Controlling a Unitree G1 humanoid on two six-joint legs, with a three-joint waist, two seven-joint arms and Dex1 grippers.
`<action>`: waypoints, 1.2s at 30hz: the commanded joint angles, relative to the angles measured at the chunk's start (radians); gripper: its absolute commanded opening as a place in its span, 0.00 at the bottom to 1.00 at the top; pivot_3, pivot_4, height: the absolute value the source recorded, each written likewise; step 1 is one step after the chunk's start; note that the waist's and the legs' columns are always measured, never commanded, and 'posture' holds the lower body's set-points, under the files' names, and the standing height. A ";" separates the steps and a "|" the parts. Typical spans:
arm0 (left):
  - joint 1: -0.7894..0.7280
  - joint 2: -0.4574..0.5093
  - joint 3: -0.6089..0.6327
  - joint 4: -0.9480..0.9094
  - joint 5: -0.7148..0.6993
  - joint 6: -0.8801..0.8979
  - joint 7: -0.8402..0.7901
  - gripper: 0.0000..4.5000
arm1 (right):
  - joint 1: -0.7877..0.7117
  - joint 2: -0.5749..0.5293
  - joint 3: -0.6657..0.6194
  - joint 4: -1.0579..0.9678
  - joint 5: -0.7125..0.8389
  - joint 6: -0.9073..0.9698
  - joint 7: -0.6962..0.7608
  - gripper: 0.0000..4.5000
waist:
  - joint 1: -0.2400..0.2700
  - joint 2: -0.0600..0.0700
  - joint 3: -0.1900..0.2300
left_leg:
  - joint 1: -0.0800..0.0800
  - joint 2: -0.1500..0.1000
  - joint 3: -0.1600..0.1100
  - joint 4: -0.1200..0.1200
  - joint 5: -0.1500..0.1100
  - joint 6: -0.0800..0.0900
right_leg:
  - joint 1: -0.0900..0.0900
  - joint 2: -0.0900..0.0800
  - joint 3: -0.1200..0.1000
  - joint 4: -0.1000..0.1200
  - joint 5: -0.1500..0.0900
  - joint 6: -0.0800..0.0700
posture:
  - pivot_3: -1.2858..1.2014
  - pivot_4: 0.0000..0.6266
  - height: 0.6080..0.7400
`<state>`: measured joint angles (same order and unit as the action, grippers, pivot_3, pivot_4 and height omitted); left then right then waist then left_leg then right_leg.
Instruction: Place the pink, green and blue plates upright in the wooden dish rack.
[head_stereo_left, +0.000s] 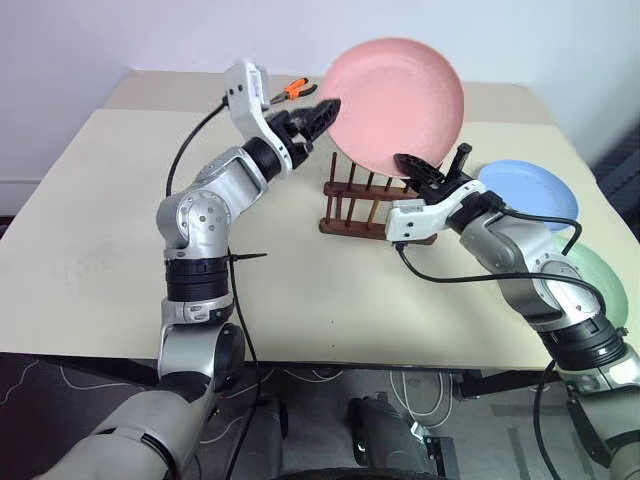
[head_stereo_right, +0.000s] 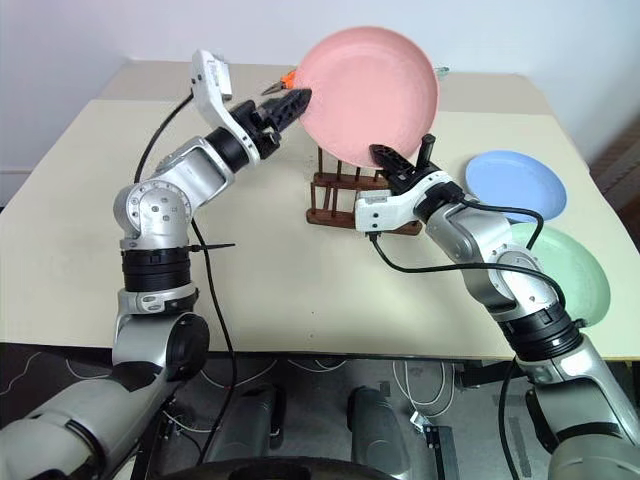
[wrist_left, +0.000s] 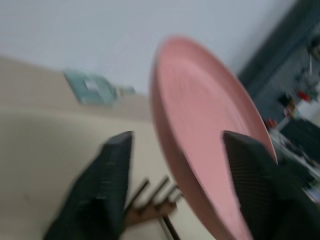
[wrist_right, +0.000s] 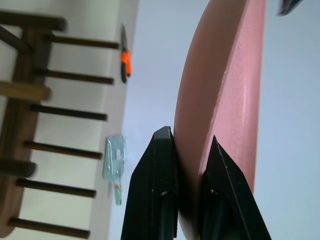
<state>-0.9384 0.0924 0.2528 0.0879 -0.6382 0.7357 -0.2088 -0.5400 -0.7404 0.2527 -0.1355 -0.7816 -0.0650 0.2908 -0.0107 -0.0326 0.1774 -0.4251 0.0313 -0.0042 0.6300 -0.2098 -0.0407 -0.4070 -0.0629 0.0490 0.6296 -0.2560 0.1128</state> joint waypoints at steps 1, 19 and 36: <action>-0.018 0.092 -0.063 0.040 0.226 -0.261 0.034 0.69 | 0.031 0.062 -0.146 -0.082 0.089 0.069 -0.046 0.00 | -0.005 0.001 0.000 | 0.001 0.000 0.000 0.000 0.000 0.000 | 0.000 0.000 0.000 0.000 0.000 0.000 | 0.52 0.24 0.90; 0.331 0.284 -0.391 -0.189 0.190 -0.383 -0.689 0.69 | 0.148 0.563 -0.558 -0.507 1.204 0.789 -0.033 0.00 | -0.009 0.005 0.000 | 0.001 0.001 -0.001 -0.001 0.000 0.000 | 0.001 0.000 -0.001 0.001 -0.001 -0.006 | 0.52 0.24 0.90; 0.389 0.283 -0.430 -0.303 0.204 -0.302 -0.708 0.71 | 0.178 0.433 -0.559 -0.344 1.263 0.806 -0.027 0.36 | -0.006 0.005 0.000 | 0.000 0.001 -0.001 -0.001 0.000 0.000 | 0.000 0.001 -0.001 0.001 -0.001 -0.005 | 0.52 0.24 0.90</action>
<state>-0.5480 0.3752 -0.1782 -0.1774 -0.4267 0.4361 -0.9148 -0.3592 -0.2862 -0.3118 -0.4594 0.4900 0.7684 0.2556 -0.0164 -0.0274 0.1771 -0.4250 0.0327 -0.0050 0.6294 -0.2097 -0.0404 -0.4070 -0.0624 0.0481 0.6303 -0.2571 0.1074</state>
